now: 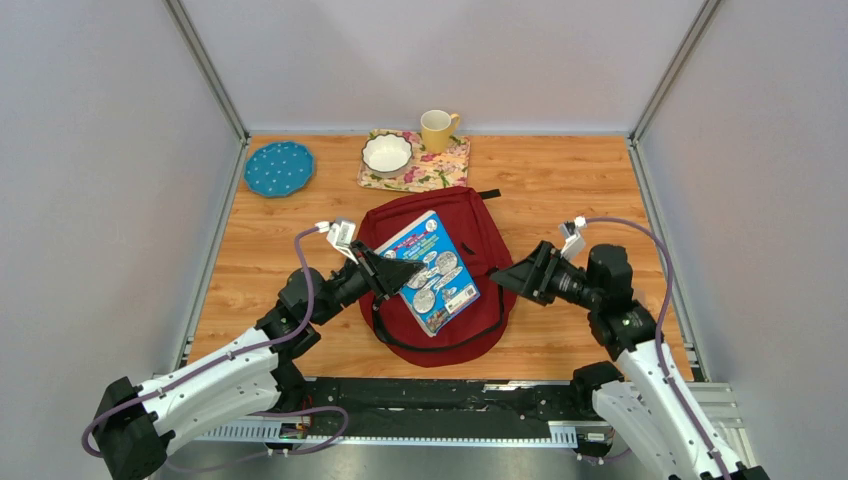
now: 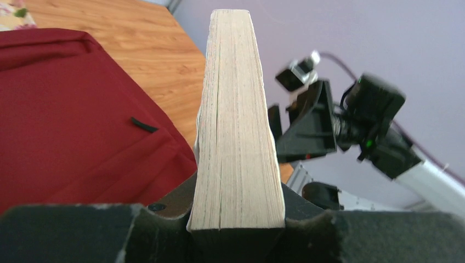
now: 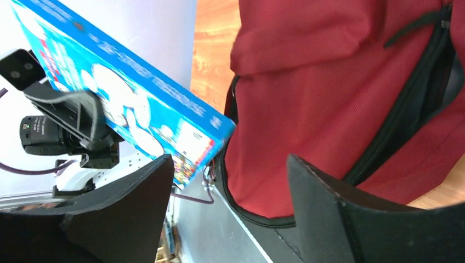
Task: Pack the student bag
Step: Pick up the book from the center of the board, then place the book in the student bag.
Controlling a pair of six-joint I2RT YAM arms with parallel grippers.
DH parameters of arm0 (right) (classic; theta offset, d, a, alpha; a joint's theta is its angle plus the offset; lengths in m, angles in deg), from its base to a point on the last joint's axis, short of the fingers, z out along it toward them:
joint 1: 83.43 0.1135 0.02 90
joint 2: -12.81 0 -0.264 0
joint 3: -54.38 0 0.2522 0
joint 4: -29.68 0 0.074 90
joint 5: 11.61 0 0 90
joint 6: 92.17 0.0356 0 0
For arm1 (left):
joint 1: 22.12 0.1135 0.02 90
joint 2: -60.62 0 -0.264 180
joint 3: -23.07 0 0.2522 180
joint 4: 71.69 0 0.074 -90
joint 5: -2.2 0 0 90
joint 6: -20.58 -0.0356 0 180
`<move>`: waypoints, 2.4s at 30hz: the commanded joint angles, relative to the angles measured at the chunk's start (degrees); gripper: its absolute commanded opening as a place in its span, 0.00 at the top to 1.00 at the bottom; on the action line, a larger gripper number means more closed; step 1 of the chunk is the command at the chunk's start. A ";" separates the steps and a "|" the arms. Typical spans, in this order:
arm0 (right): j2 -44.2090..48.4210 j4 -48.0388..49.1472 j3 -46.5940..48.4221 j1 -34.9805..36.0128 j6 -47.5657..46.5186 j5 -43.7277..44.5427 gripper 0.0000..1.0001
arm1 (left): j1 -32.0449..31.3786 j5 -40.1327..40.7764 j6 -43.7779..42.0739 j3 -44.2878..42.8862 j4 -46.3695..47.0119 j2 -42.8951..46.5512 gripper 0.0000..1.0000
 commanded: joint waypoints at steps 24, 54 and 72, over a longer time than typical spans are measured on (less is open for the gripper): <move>-9.94 46.41 -9.61 20.99 18.59 5.33 0.19 | -0.62 4.23 17.40 7.80 41.46 -7.27 1.00; 25.81 -13.74 4.96 20.99 1.29 49.32 1.00 | -3.67 4.93 -17.36 -22.25 -35.16 -9.62 0.28; 27.75 -28.01 12.89 20.99 3.13 58.16 1.00 | -23.02 -5.61 -32.96 -23.14 -38.87 -20.09 0.25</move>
